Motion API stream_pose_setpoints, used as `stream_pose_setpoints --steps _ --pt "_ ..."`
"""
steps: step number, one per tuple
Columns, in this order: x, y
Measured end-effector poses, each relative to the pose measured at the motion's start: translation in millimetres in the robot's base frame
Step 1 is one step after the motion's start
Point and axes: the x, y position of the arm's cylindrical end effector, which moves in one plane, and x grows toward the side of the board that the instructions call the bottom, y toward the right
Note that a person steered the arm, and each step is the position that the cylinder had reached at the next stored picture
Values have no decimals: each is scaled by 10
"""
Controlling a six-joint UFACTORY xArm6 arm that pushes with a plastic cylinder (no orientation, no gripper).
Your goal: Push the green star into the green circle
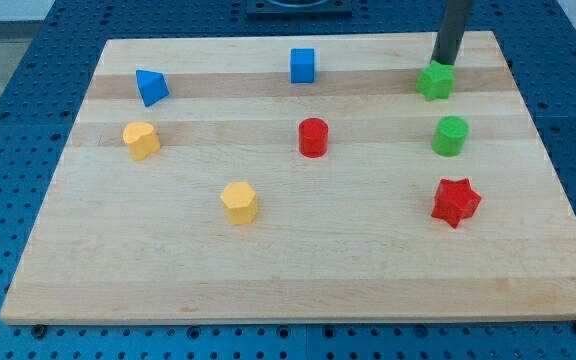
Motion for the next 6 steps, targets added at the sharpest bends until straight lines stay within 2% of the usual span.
stream_pose_setpoints --steps 2,3,4,6 --pt "528 0" --pt "938 1" --pt "1100 1" --pt "-184 -33"
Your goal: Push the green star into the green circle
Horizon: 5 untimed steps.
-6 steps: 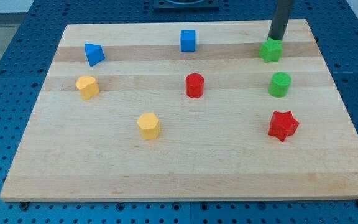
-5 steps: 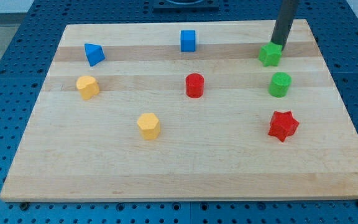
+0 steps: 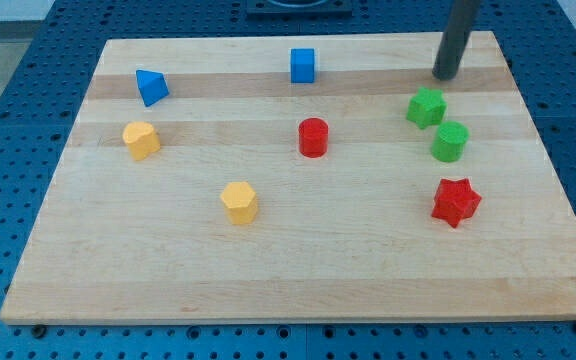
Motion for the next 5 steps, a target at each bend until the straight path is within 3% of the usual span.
stream_pose_setpoints --steps 1,2,3,5 --pt "-212 -98" --pt "71 -423" --pt "122 -373" --pt "702 -364"
